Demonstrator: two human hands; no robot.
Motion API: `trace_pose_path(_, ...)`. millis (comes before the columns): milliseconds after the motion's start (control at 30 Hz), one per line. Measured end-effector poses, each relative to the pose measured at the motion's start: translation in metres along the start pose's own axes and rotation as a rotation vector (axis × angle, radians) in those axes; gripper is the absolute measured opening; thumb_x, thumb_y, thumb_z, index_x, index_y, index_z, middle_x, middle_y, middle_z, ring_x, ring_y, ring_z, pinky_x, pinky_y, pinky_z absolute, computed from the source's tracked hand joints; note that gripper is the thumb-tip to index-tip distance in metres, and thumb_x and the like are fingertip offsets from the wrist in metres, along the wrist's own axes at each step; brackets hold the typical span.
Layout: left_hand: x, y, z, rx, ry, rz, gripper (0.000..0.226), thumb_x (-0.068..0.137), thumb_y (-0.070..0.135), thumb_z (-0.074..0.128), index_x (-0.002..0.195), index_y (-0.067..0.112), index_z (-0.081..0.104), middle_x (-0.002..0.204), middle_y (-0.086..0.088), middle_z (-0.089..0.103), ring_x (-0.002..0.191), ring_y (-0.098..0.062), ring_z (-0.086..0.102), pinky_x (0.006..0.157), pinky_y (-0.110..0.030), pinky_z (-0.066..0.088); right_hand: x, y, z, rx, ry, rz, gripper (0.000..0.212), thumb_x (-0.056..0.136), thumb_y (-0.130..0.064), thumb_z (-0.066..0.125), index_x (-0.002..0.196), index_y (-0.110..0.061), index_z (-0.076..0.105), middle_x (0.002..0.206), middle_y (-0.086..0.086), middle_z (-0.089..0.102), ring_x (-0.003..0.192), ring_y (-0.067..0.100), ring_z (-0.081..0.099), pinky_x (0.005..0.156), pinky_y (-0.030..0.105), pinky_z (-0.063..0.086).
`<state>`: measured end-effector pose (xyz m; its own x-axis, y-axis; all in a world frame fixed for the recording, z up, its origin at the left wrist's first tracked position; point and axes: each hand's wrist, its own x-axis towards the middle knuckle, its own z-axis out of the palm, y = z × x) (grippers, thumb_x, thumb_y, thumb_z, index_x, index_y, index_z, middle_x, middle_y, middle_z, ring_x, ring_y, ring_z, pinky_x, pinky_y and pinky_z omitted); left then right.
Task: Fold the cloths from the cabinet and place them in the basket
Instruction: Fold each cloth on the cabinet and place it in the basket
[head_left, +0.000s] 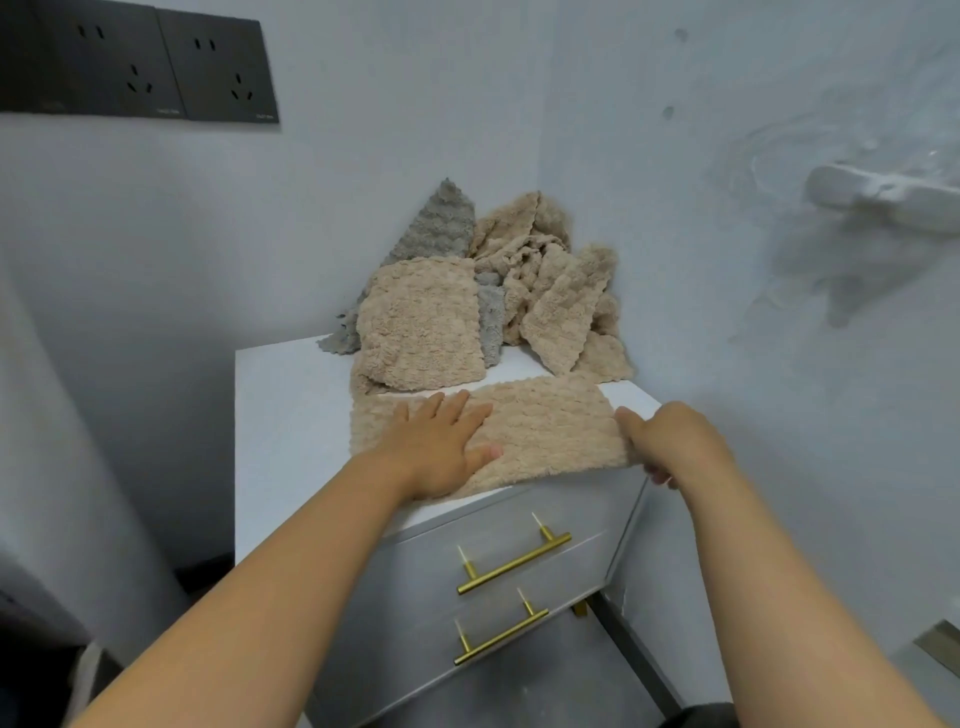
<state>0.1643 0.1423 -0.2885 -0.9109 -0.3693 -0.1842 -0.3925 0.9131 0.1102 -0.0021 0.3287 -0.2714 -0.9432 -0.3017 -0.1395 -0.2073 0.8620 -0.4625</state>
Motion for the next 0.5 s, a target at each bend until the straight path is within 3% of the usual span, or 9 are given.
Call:
trace_pose_path(100,-0.003,0.005,-0.005,0.039,-0.005,-0.019,0.067,0.095,0.063,0.02,0.151,0.034,0.0,0.16,0.001,-0.006,0.147,-0.026,-0.002,0.118,-0.052,0.004,-0.012,0.001,0.002,0.226,-0.348,0.048,0.054,0.092,-0.053,0.049,0.091,0.0,0.058,0.071,0.014,0.066,0.056,0.023,0.062,0.057,0.029,0.052)
trace_pose_path(167,-0.006,0.009,-0.016,0.079,-0.019,-0.019,0.067,0.094,0.063,0.027,0.151,0.031,0.011,0.159,-0.004,0.013,0.143,-0.03,0.017,0.115,-0.049,0.021,-0.017,0.001,0.001,0.308,-0.389,0.013,0.044,0.091,-0.043,0.059,0.086,0.0,0.054,0.067,0.014,0.062,0.052,0.02,0.057,0.053,0.028,0.05)
trace_pose_path(300,-0.014,0.017,-0.041,0.103,-0.017,-0.014,0.058,0.094,0.058,0.04,0.139,0.023,0.044,0.137,-0.006,0.05,0.123,-0.025,0.048,0.099,-0.037,0.041,-0.013,-0.004,0.001,0.414,-0.067,-0.146,0.027,0.085,-0.024,0.069,0.074,-0.003,0.055,0.062,0.012,0.06,0.05,0.022,0.057,0.052,0.032,0.052)
trace_pose_path(367,-0.018,0.018,-0.046,0.074,0.03,-0.029,0.047,0.095,0.054,0.043,0.123,0.022,0.06,0.115,-0.005,0.066,0.097,-0.019,0.063,0.09,-0.032,0.047,-0.013,-0.01,0.004,0.447,0.112,-0.233,0.021,0.082,-0.02,0.07,0.073,-0.006,0.057,0.066,0.008,0.061,0.06,0.026,0.059,0.06,0.038,0.052)
trace_pose_path(433,-0.018,0.016,-0.043,0.046,0.081,-0.041,0.041,0.096,0.049,0.044,0.108,0.017,0.067,0.089,-0.004,0.072,0.068,-0.015,0.065,0.08,-0.031,0.052,-0.013,-0.017,0.008,0.46,0.195,-0.306,0.015,0.083,-0.018,0.068,0.077,-0.008,0.059,0.073,0.003,0.059,0.072,0.024,0.056,0.059,0.032,0.043)
trace_pose_path(500,-0.014,0.011,-0.036,0.046,0.168,-0.067,0.038,0.096,0.044,0.047,0.105,0.014,0.069,0.093,-0.005,0.071,0.073,-0.018,0.063,0.075,-0.029,0.05,-0.01,-0.024,0.014,0.483,0.211,-0.345,0.01,0.084,-0.014,0.066,0.086,-0.005,0.061,0.081,0.004,0.06,0.077,0.021,0.054,0.059,0.029,0.038)
